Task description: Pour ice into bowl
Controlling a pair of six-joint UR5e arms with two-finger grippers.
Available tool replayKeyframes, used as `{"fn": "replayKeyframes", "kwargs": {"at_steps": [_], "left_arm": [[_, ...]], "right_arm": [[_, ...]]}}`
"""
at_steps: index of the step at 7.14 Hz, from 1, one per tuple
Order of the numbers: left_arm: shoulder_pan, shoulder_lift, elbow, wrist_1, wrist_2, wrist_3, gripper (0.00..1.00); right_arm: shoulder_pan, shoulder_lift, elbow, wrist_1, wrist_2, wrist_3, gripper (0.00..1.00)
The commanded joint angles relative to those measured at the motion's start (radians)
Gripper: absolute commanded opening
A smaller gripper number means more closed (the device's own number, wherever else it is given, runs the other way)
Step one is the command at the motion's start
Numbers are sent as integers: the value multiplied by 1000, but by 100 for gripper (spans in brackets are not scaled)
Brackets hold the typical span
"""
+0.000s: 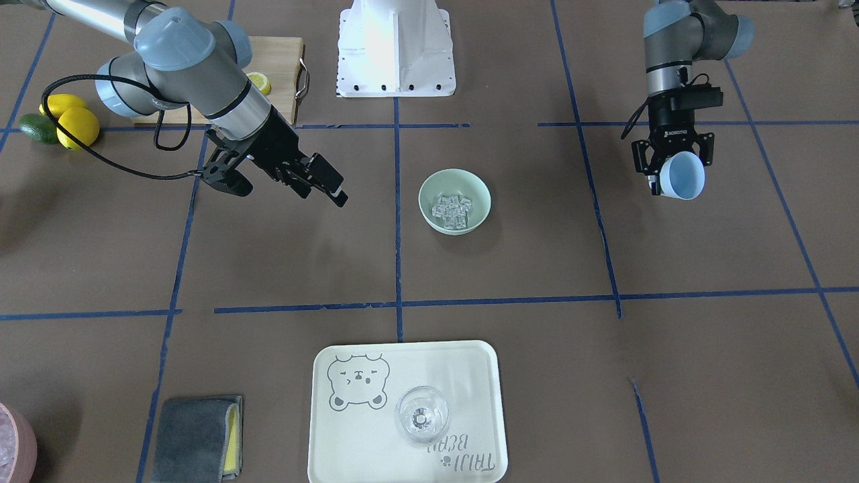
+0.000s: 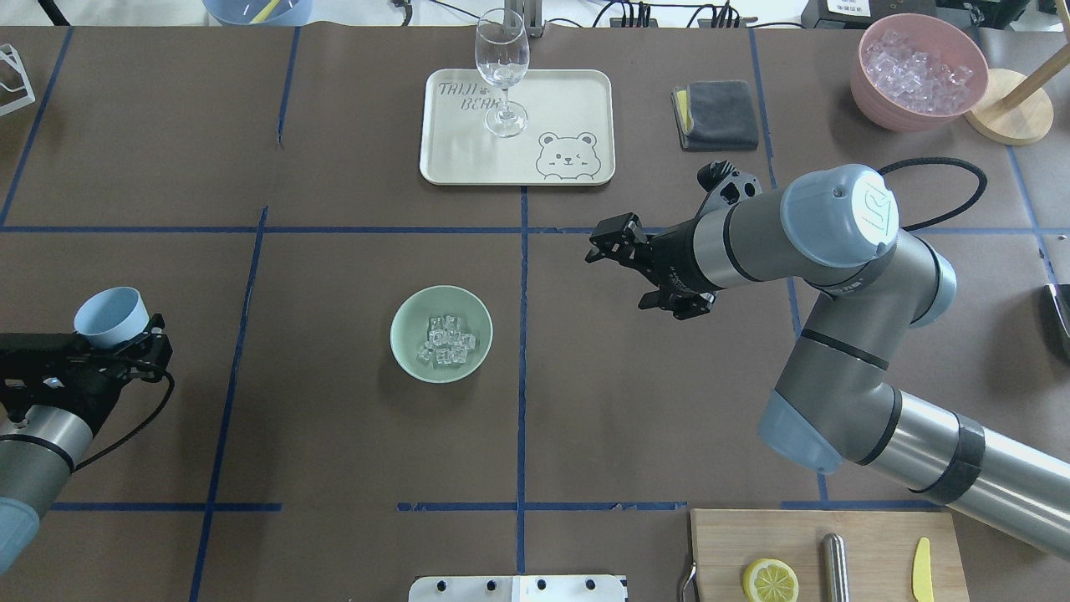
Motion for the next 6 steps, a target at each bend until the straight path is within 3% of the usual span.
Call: {"fn": "replayKeyframes", "kwargs": {"at_steps": [1,3,4,6], "left_arm": [[0,18,97,-110,74,7,0],[6,-2,232,-239,187,-1,0],[10,-3,266,-342,192,9,0],[14,-94,336,-363,197,10,0]], "right_arm": [[-14,1,1,1,-21,1,100],[-24,1,-1,1,-34,1,100],[-31,1,-2,1,-39,3,100],[-38,1,-2,1,-41,1,100]]}}
